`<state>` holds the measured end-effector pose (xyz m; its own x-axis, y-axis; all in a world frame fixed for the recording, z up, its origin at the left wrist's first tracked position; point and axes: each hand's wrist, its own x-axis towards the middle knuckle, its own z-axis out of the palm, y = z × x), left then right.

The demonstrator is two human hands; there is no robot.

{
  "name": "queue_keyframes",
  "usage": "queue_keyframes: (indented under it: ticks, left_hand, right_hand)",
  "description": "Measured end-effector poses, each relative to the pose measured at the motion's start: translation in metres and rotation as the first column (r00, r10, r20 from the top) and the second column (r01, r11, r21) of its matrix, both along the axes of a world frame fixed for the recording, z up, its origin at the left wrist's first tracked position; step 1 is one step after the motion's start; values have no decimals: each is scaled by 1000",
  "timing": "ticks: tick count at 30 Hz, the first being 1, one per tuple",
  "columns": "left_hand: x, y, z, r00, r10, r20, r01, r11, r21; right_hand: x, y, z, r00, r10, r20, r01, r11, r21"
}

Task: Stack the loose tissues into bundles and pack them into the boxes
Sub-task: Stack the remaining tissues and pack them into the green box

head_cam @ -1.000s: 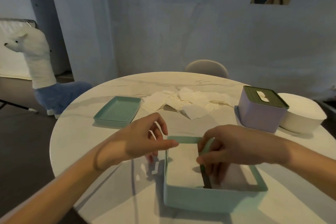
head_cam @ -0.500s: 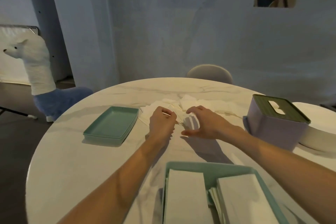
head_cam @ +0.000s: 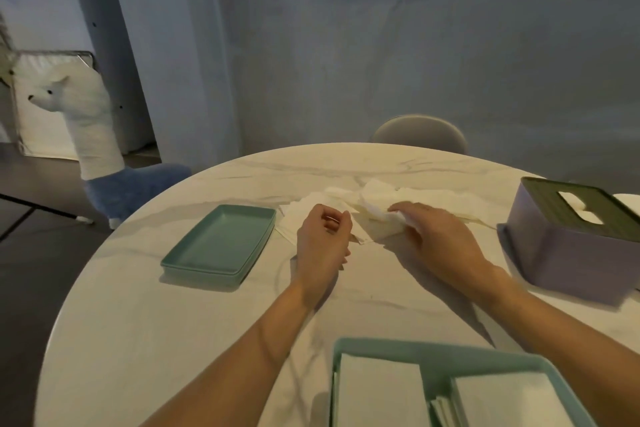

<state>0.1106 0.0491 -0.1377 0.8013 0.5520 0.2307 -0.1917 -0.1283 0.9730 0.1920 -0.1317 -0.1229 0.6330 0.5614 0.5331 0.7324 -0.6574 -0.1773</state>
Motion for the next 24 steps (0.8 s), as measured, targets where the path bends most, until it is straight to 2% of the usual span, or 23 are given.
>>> queue_keyframes:
  ticks: [3, 5, 9, 12, 16, 21, 24]
  left_hand:
    - [-4, -1, 6, 998, -60, 29, 61, 997, -41]
    - [-7, -4, 15, 991, -135, -4, 135, 990, -33]
    - [-17, -18, 29, 935, -337, -110, 340, 940, 10]
    - [-27, -29, 26, 911, -409, -47, 401, 908, -124]
    - [-28, -26, 20, 940, -342, 2, 331, 906, -263]
    - [-25, -18, 24, 967, -252, 31, 246, 900, -360]
    - [-28, -11, 22, 943, -314, 105, 328, 845, -423]
  right_hand:
    - [-2, -16, 13, 992, 11, -125, 28, 953, 303]
    - [-8, -26, 23, 969, 69, -236, 39, 904, 425]
    - [-24, -40, 20, 785, 374, -493, 24, 778, 628]
    - [-35, -42, 11, 713, 458, -531, -56, 792, 607]
    - [-46, -38, 12, 620, 489, -613, -56, 807, 588]
    - [-40, -42, 6, 689, 348, -636, -23, 887, 461]
    - [-34, -52, 9, 703, 351, -618, 13, 863, 505]
